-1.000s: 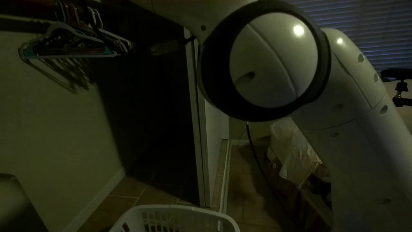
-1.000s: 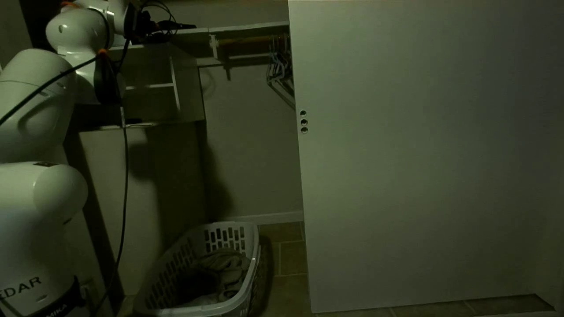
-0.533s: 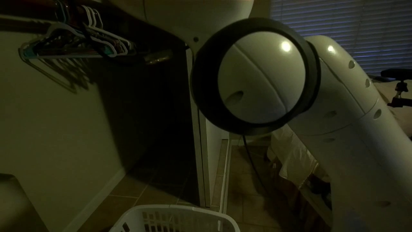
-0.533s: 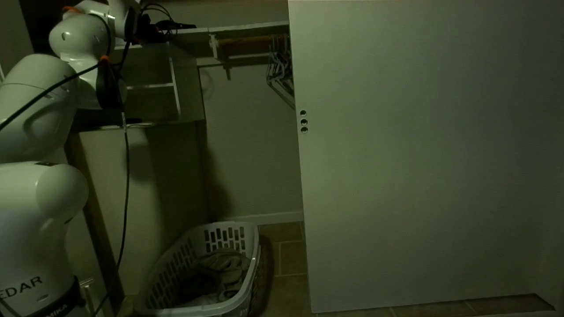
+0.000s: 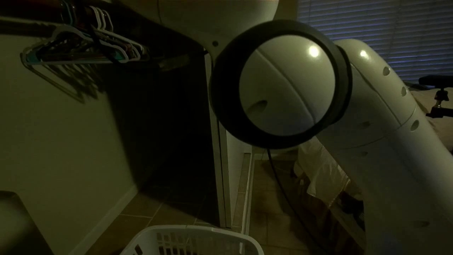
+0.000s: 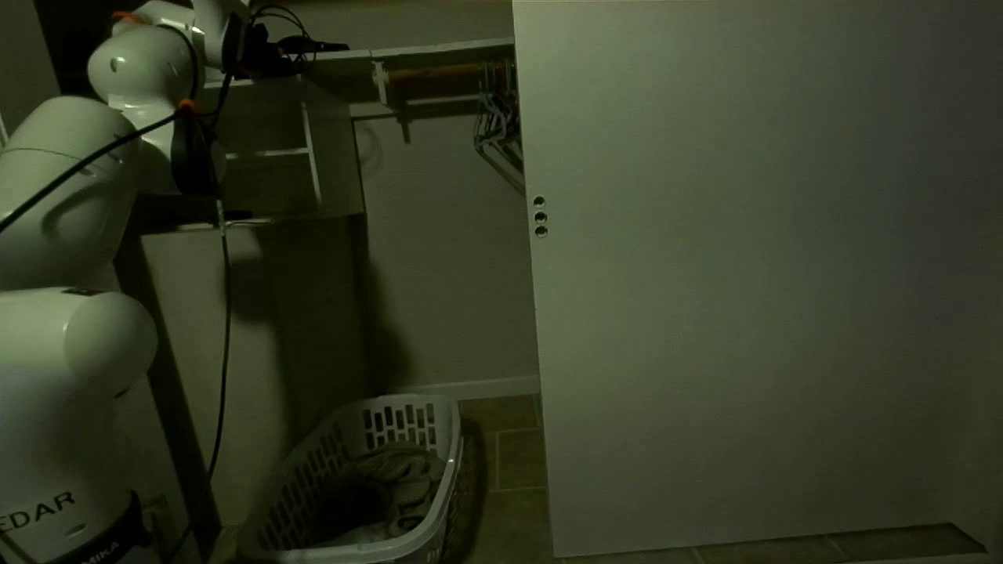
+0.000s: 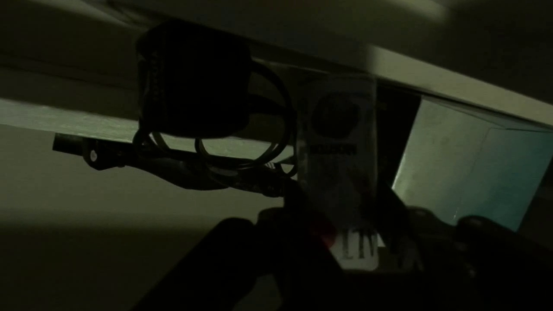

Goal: Move the cup to the top of the shelf

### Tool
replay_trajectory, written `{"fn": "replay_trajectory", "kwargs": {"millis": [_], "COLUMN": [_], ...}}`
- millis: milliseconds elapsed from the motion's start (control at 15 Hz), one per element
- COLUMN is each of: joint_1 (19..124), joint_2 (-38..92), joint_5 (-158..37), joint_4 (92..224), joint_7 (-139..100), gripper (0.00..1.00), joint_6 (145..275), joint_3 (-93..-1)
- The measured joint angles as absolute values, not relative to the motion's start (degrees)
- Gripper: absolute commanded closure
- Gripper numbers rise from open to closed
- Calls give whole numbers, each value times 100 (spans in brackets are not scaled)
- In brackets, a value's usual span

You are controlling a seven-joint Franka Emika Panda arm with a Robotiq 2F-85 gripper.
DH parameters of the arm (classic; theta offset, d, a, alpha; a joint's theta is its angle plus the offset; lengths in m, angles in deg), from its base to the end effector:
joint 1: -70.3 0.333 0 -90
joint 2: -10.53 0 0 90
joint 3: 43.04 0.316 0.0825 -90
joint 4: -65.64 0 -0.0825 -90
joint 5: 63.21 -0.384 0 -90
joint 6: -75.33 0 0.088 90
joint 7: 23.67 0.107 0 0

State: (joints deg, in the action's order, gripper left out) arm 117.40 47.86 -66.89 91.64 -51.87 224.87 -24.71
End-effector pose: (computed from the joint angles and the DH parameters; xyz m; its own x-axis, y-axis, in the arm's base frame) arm 0.4053 0.5346 0.8674 -0.2029 0.1344 0.9699 0.8767 -0.4162 0.2411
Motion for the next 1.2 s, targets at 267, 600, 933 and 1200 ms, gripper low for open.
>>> {"fn": "replay_trajectory", "kwargs": {"millis": [267, 600, 933, 1200], "joint_1": [11740, 11733, 11734, 11734], "joint_2": [4791, 4847, 4904, 4912], "joint_5": [-6689, -6689, -6689, -6689], "joint_4": [9166, 9170, 9168, 9168], "joint_7": [-5188, -5188, -5188, -5188], "gripper": [81, 81, 81, 45], "joint_6": [22607, 22677, 22829, 22852], "joint_3": [-2490, -2527, -2527, -2527]}}
